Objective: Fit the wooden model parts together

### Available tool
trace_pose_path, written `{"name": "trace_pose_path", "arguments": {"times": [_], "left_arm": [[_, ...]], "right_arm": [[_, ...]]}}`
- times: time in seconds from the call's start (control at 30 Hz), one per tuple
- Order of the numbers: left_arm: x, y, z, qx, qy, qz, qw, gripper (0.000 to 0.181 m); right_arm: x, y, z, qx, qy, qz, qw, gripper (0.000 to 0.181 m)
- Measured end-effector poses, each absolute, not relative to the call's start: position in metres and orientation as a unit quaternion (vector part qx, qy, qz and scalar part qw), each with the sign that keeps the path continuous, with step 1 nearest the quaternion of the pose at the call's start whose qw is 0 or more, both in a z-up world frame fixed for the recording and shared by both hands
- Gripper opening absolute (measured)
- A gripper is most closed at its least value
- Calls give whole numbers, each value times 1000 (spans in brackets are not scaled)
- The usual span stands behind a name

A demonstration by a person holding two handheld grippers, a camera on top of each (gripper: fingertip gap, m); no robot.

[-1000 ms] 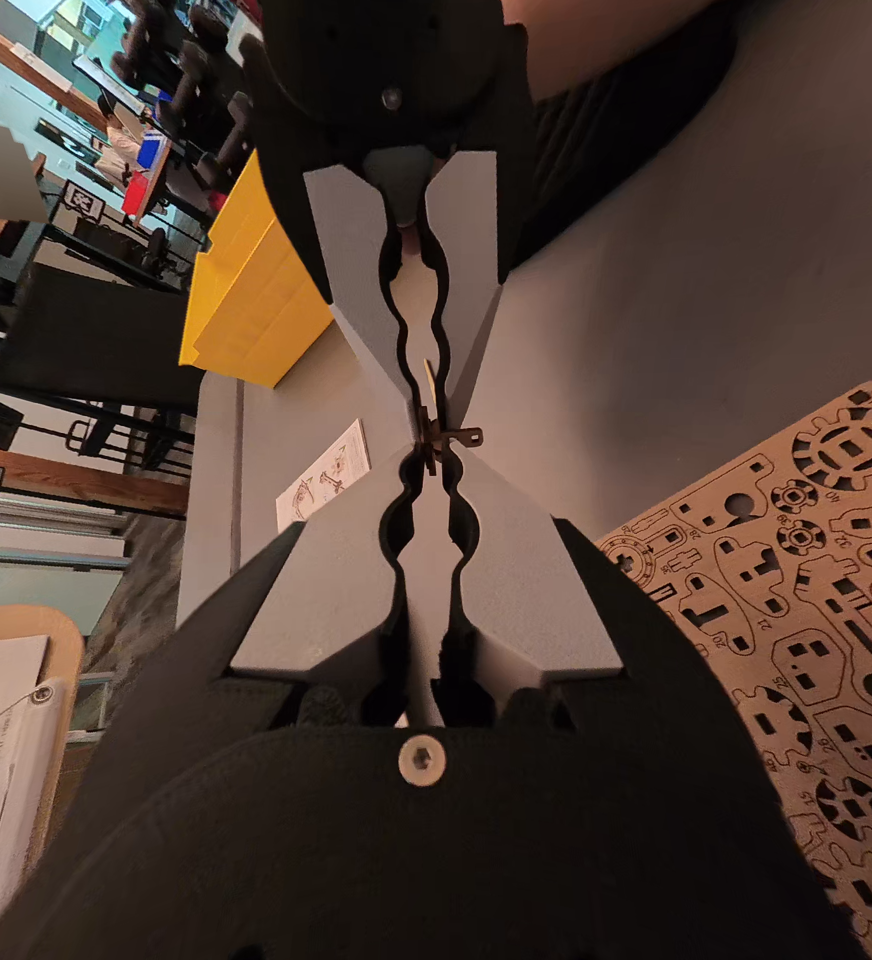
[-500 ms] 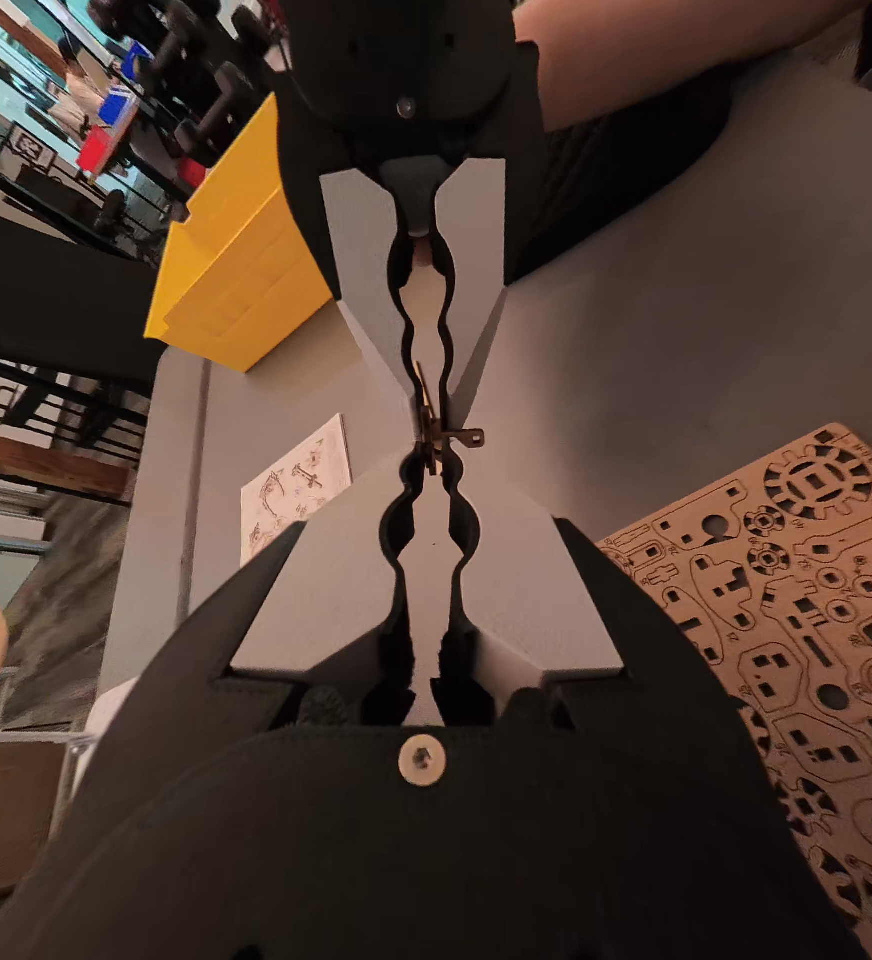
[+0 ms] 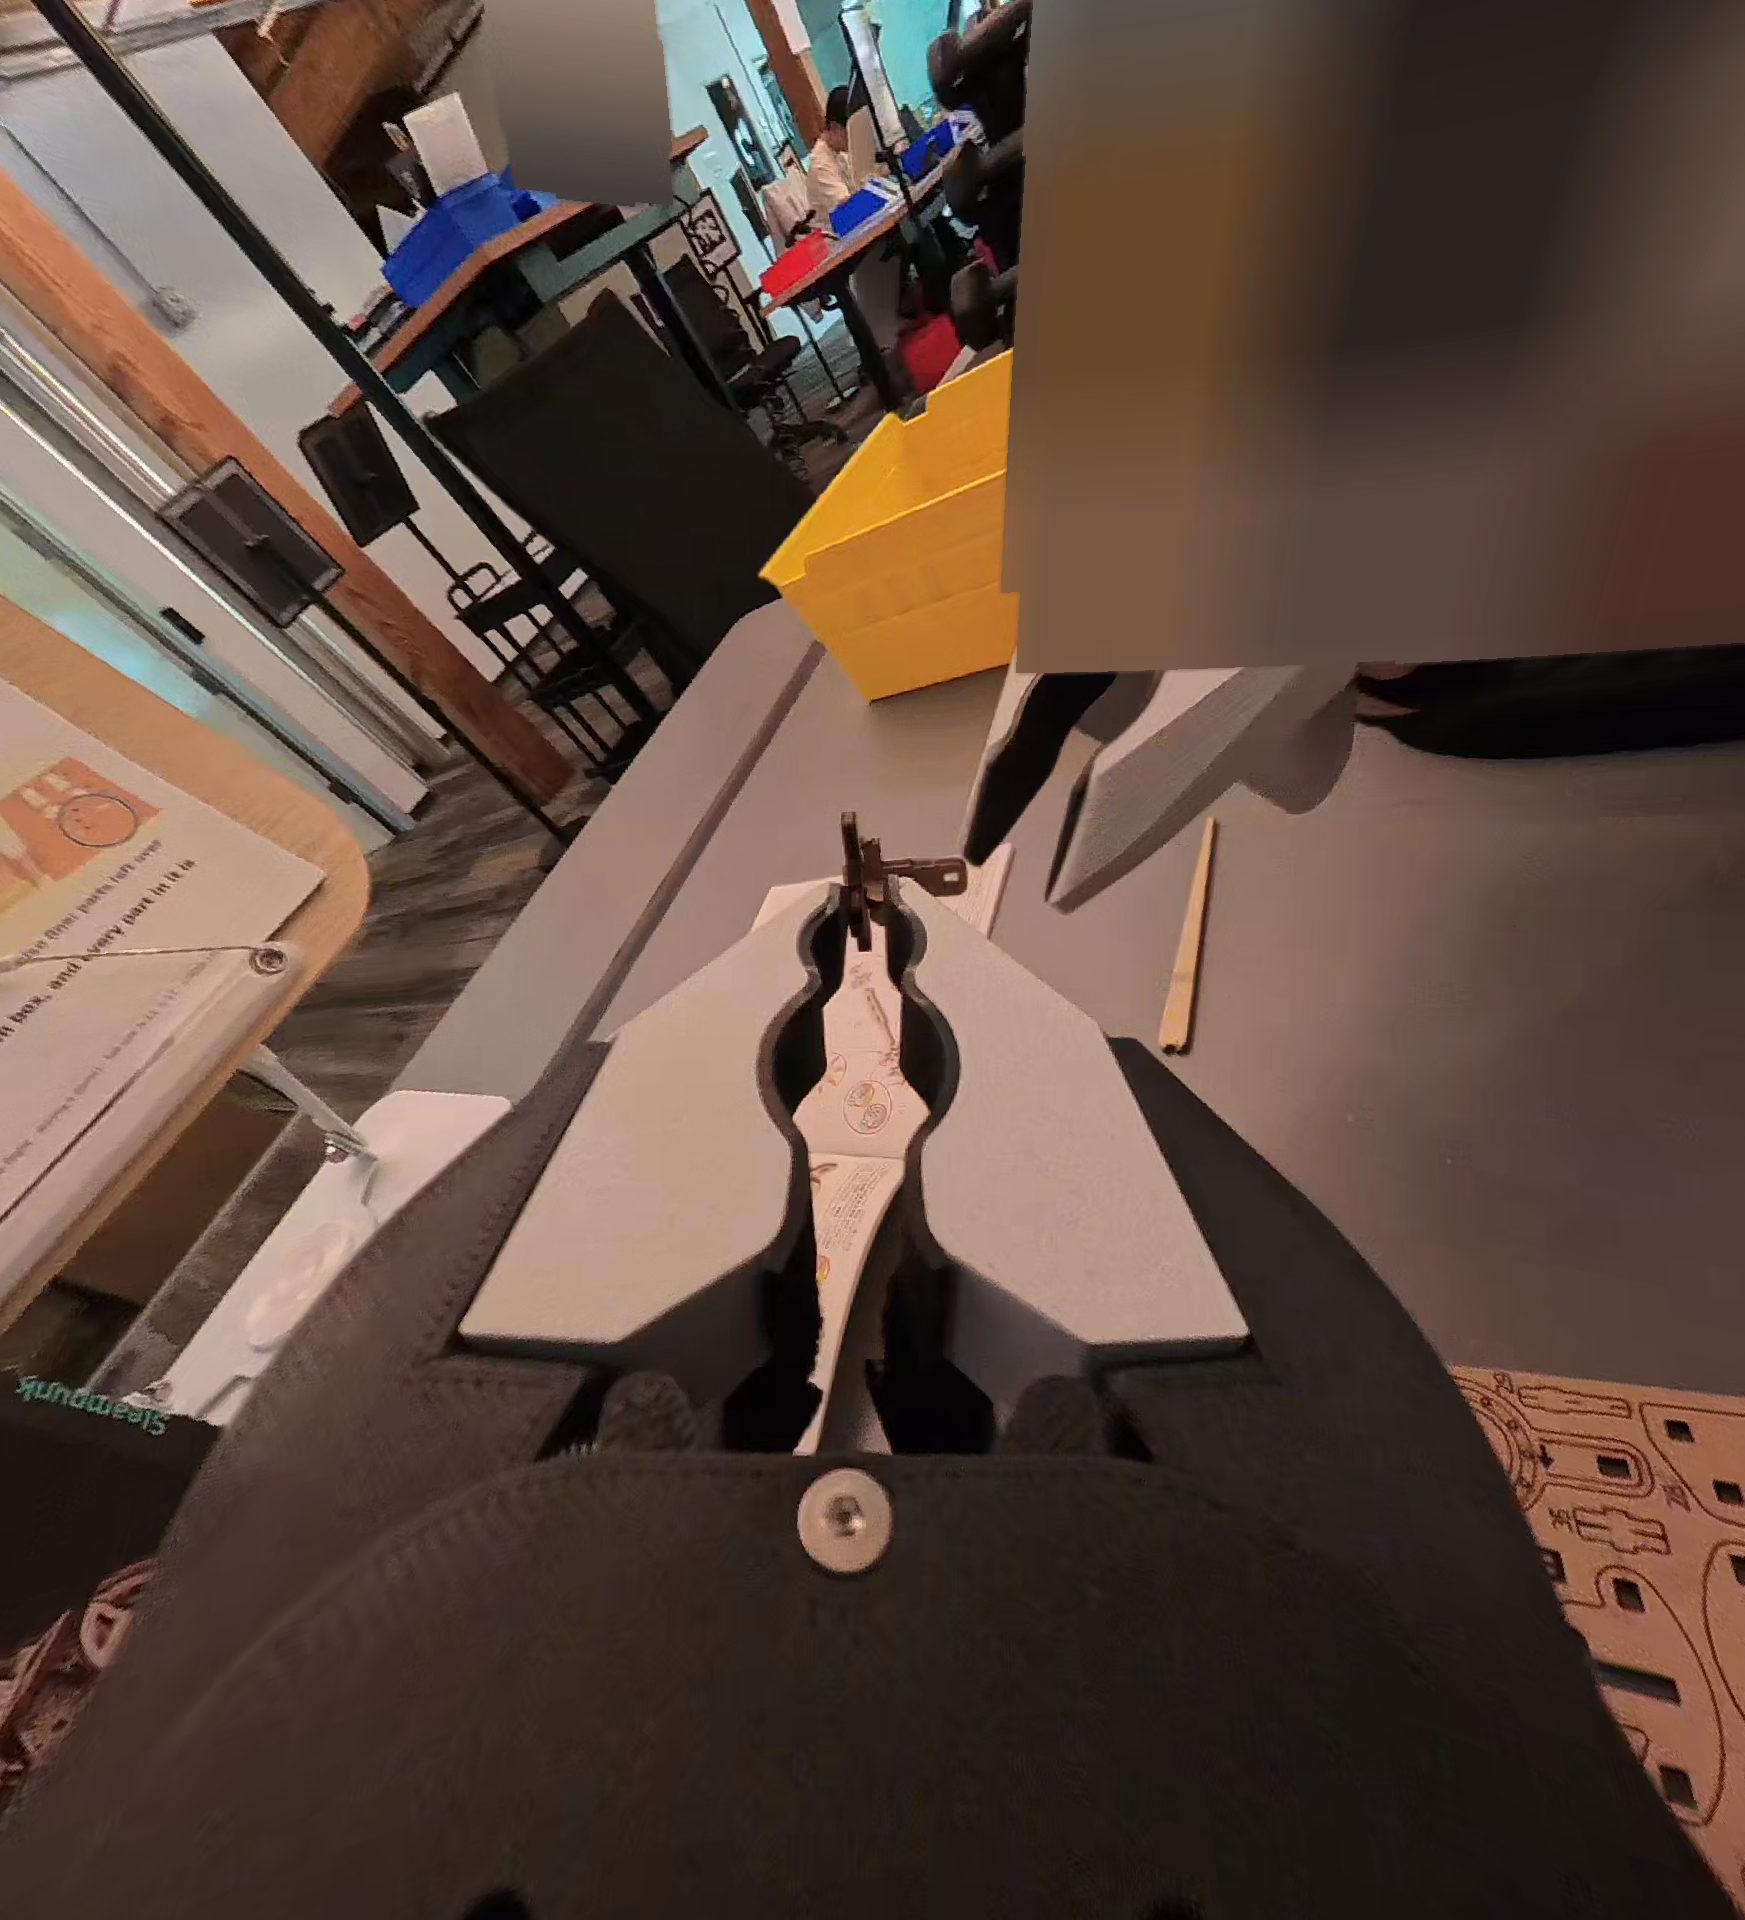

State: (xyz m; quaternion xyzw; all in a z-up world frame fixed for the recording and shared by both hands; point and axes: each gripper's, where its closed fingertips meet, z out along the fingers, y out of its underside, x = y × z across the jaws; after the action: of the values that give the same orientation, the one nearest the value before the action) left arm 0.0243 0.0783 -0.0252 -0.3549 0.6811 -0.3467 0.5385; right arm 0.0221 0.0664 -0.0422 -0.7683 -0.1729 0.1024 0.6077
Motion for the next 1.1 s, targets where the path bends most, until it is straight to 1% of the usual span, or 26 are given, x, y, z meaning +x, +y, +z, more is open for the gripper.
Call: {"name": "trace_pose_path", "arguments": {"times": [0.1,0.23,0.3,0.43,0.47,0.5,0.57,0.67,0.8,1.0,1.1], "left_arm": [[24,73,-23,-346,679,-332,555,4],[25,64,-26,-326,686,-311,571,4],[26,62,-27,-320,686,-302,580,4],[28,57,-34,-322,696,-304,565,5],[27,55,-35,-321,699,-309,560,15],[27,55,-33,-322,696,-315,560,30],[24,53,-24,-320,683,-346,557,45],[13,39,-6,-293,662,-437,534,50],[3,28,6,-264,650,-488,519,53],[-2,15,-1,-218,671,-485,517,50],[-5,7,-11,-195,687,-493,496,49]], "right_arm": [[18,68,-42,-765,-152,136,611,21],[21,69,-39,-759,-133,142,622,10],[18,68,-42,-764,-140,153,611,2],[26,69,-52,-780,-143,147,592,1],[28,68,-52,-778,-156,146,591,1],[29,65,-47,-766,-172,152,600,1],[20,53,-27,-714,-231,177,636,1],[2,23,-4,-634,-342,185,668,1],[4,14,4,-611,-348,209,680,1],[2,9,8,-597,-358,216,685,1],[1,10,3,-605,-361,222,674,1]]}}
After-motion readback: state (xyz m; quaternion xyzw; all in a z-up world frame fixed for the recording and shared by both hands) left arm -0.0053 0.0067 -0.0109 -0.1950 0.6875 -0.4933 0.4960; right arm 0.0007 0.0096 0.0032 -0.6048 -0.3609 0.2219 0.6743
